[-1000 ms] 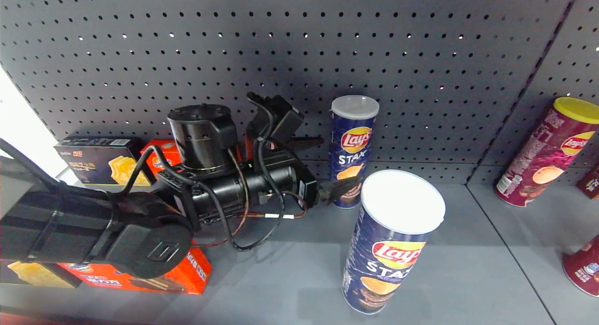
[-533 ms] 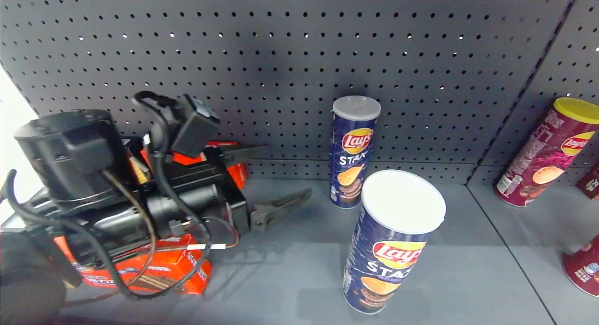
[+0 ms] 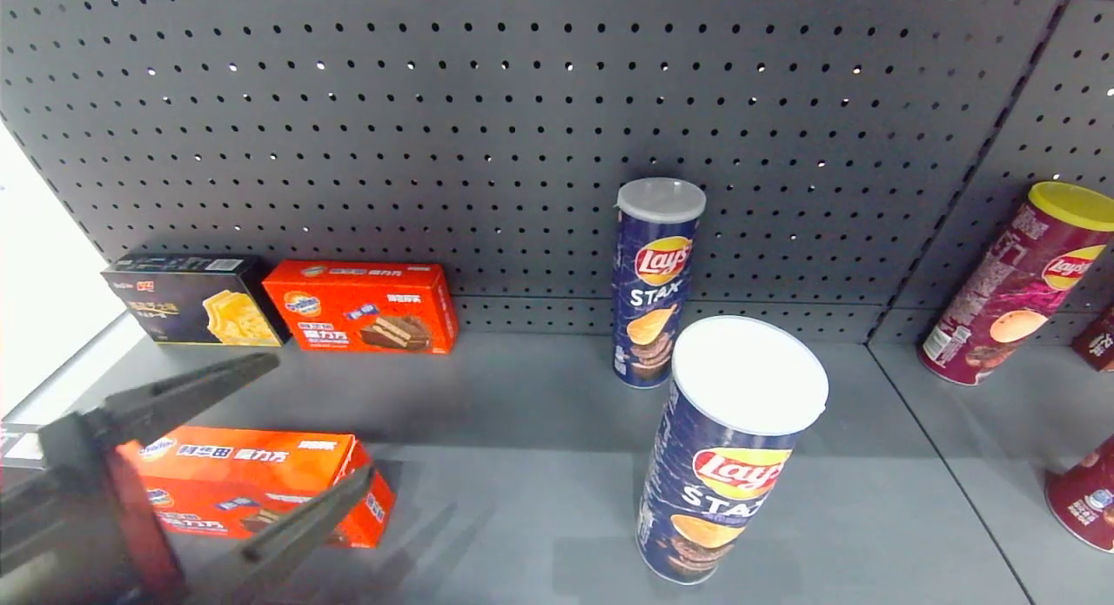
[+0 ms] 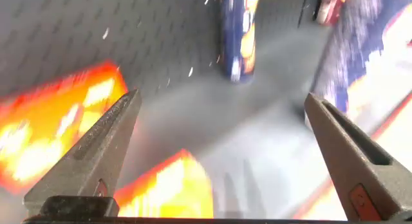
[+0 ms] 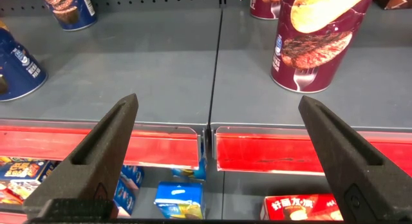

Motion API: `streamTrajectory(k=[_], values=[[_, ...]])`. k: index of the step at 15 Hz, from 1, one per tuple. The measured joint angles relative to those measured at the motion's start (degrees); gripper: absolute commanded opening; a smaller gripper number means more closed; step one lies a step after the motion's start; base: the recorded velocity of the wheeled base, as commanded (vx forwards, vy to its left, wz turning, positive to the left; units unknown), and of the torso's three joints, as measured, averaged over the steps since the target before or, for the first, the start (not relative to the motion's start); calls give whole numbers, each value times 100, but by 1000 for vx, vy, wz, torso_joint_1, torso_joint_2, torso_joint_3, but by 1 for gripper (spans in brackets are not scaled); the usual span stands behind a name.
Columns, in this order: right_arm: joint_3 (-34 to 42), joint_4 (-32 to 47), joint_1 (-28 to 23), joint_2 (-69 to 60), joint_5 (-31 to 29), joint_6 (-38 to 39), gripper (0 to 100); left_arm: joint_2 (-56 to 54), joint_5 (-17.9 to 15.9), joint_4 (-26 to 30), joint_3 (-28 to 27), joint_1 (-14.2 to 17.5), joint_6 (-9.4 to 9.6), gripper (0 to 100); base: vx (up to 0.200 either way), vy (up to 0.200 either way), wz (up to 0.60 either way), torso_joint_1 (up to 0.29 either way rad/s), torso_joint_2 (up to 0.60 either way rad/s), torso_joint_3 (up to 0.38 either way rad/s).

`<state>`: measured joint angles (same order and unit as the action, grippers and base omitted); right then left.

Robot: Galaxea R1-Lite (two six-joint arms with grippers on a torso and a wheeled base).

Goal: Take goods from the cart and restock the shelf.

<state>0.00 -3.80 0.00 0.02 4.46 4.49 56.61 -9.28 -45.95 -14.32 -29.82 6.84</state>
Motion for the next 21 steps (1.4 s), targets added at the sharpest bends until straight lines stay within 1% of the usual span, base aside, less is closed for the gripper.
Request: streamTrajectory(k=[1,2,3,4,7,8,9,10,12,14,16,17,18,19,21], values=[[0,0,0,0,38,-13,100,-461,90,205,317,9,9,100,0,0,0,0,0,0],[0,4,0,0,267,-41,100,-970,148,623,568,13,35,100,0,0,0,0,0,0],[0,4,0,0,345,-48,100,-1475,180,1097,705,16,93,100,0,0,0,0,0,0],[-2,6,0,0,361,-55,100,-2018,206,1653,789,20,156,100,0,0,0,0,0,0],[-5,11,0,0,377,-63,100,-3669,255,3807,874,74,284,100,0,0,0,0,0,0],[-7,15,0,0,350,7,100,-4185,266,4434,874,111,308,100,0,0,0,0,0,0],[-29,13,0,16,311,51,100,-4614,271,4997,870,184,319,100,0,0,0,0,0,0],[-228,24,7,110,284,87,100,-4981,266,5472,870,325,325,100,0,0,0,0,0,0],[-975,143,62,560,284,110,100,-5370,261,5580,870,472,304,100,0,0,0,0,0,0],[-1590,572,104,940,295,110,100,-5556,283,5582,870,529,299,100,0,0,0,0,0,0],[-2241,900,178,1320,473,33,100,-5639,301,5580,870,601,299,100,0,0,0,0,0,0],[-2569,985,208,1604,645,-140,100,-5661,301,5580,870,689,288,100,0,0,0,0,0,0],[-2847,1050,243,1904,834,-389,100,-5669,299,5580,870,780,238,100,0,0,0,0,0,0],[-3092,1084,283,2221,1023,-612,100,-5675,296,5580,870,824,180,100,0,0,0,0,0,0],[-3544,1113,457,2955,1306,-968,100,-5682,304,5580,870,866,167,100,0,0,0,0,0,0]])
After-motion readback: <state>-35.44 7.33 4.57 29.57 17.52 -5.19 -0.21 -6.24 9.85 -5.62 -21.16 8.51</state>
